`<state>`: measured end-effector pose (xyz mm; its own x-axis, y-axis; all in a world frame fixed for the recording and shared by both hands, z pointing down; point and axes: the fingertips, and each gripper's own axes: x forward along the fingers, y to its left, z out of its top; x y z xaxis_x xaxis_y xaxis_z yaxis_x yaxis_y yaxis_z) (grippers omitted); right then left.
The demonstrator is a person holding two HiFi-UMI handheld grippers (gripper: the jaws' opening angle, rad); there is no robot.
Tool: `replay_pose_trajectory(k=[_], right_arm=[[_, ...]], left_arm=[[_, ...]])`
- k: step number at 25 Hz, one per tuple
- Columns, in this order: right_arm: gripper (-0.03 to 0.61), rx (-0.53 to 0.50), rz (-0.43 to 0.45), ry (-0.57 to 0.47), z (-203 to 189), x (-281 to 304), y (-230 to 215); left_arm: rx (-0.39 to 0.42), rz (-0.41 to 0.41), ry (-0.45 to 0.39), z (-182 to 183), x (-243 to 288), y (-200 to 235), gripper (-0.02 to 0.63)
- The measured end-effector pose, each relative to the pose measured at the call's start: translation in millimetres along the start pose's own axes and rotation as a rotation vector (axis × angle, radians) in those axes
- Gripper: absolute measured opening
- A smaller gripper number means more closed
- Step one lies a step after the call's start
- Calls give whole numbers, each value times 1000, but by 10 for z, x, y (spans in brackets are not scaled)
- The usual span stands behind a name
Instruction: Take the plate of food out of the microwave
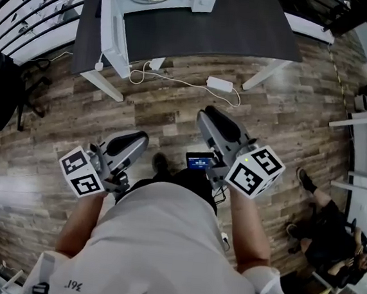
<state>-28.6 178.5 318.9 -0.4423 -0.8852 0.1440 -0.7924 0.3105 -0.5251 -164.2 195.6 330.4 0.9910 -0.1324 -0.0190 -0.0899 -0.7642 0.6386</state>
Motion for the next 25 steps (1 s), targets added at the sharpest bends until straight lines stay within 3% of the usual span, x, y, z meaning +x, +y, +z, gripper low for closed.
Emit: replay_pose_trajectory(k=[8, 15, 25], right_arm=[[97, -7, -10, 18, 70, 242, -131], [97, -1, 41, 64, 257, 711, -597], [97, -30, 115, 108, 995, 1198, -1488]], left_arm=[[-5, 7, 15, 96, 103, 216, 34], [9, 62, -10, 354, 505, 610, 34], [28, 179, -53, 889, 1508, 1232, 34]])
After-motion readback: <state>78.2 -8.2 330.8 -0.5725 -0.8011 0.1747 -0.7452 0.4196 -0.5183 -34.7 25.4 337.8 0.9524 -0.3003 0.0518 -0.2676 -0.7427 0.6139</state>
